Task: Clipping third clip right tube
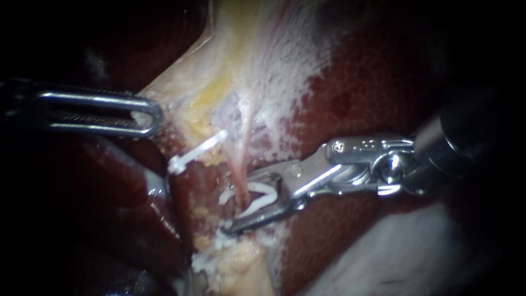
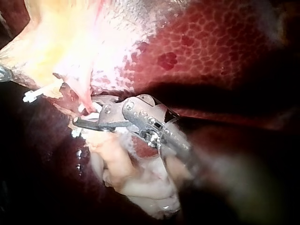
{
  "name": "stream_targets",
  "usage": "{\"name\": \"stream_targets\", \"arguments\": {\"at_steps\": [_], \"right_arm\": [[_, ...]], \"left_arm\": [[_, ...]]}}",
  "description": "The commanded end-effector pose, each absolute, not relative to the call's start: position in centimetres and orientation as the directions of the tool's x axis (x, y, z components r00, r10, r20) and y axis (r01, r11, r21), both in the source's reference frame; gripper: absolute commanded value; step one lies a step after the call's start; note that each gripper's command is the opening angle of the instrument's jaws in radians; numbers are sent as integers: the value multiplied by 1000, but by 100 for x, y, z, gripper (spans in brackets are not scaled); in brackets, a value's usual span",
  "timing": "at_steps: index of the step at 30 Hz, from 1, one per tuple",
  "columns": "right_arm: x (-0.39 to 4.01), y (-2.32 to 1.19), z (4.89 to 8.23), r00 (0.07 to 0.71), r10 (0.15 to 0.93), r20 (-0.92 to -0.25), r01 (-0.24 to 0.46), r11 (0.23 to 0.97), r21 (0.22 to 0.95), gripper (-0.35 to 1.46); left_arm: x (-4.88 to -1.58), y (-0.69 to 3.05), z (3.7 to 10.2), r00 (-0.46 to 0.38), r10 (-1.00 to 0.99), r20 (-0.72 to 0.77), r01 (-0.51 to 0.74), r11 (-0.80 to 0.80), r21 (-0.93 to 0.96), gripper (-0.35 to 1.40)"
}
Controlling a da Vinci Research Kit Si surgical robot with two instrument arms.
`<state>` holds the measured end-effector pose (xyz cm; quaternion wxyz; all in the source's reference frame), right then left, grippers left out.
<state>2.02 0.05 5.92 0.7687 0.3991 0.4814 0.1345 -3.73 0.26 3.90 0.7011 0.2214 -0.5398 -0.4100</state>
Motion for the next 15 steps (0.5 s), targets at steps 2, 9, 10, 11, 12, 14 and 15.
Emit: {"name": "stream_targets", "arguments": {"at_steps": [2, 9, 10, 11, 12, 14, 15], "right_arm": [[201, 4, 592, 505, 591, -630, 184, 639, 747, -23], [199, 2, 594, 508, 587, -630, 185, 640, 745, -34], [199, 2, 595, 509, 591, -626, 182, 637, 749, -34], [199, 2, 595, 509, 591, -626, 182, 637, 749, -34], [199, 2, 595, 509, 591, -626, 182, 637, 749, -34], [199, 2, 595, 509, 591, -626, 182, 637, 749, -33], [199, 2, 595, 509, 591, -626, 182, 637, 749, -33]], "left_arm": [[-373, 26, 390, 81, -814, 575, 336, 566, 753, -35], [-373, 26, 390, 81, -814, 576, 336, 566, 753, -35], [-373, 26, 390, 81, -814, 576, 336, 566, 753, -35], [-373, 26, 390, 81, -814, 576, 336, 566, 753, -35], [-373, 26, 390, 81, -814, 576, 336, 566, 753, -35], [-373, 26, 390, 81, -814, 576, 336, 566, 753, -35], [-373, 26, 390, 81, -814, 576, 336, 566, 753, -35]]}}
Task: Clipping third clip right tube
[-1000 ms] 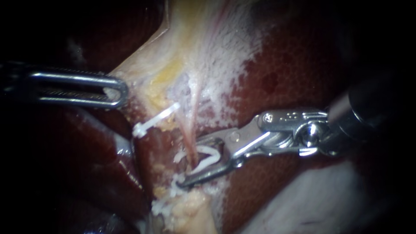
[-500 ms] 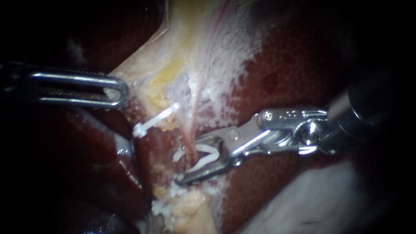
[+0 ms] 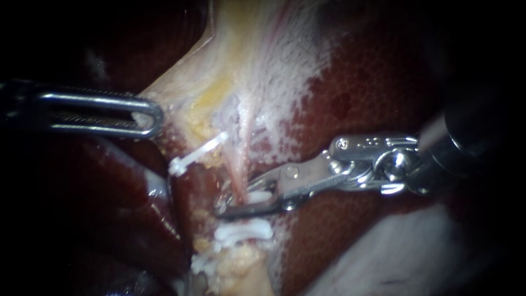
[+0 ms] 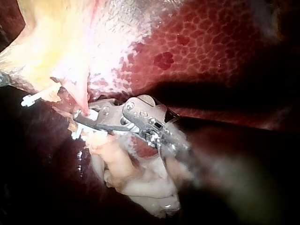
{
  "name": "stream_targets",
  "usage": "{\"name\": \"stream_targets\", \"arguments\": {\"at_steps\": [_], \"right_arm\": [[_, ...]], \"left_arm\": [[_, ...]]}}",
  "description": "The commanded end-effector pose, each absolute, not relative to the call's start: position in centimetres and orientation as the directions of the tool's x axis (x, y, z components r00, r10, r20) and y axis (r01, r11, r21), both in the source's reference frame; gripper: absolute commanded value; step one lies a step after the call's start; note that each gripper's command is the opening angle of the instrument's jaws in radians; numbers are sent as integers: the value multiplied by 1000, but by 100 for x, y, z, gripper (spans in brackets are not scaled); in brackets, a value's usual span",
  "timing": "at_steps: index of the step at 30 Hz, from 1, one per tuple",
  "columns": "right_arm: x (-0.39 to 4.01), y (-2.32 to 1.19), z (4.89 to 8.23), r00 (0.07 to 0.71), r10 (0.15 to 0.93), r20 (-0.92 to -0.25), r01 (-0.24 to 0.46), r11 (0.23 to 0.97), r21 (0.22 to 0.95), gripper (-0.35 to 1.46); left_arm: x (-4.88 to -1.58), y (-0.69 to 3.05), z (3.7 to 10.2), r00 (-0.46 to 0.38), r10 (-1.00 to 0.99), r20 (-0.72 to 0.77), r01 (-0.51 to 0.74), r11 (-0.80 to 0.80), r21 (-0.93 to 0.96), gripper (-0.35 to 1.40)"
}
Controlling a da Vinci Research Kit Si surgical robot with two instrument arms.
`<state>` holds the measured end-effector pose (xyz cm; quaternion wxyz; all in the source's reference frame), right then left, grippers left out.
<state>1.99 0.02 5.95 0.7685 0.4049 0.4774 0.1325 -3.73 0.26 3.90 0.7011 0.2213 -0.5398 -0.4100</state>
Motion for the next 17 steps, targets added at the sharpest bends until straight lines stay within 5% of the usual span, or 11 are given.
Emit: {"name": "stream_targets", "arguments": {"at_steps": [1, 17], "right_arm": [[199, 2, 595, 509, 591, -626, 182, 637, 749, -33], [198, 2, 595, 512, 589, -626, 190, 632, 751, -31]], "left_arm": [[-373, 26, 390, 81, -814, 576, 336, 566, 753, -35], [-373, 26, 390, 81, -814, 576, 336, 566, 753, -35]]}}
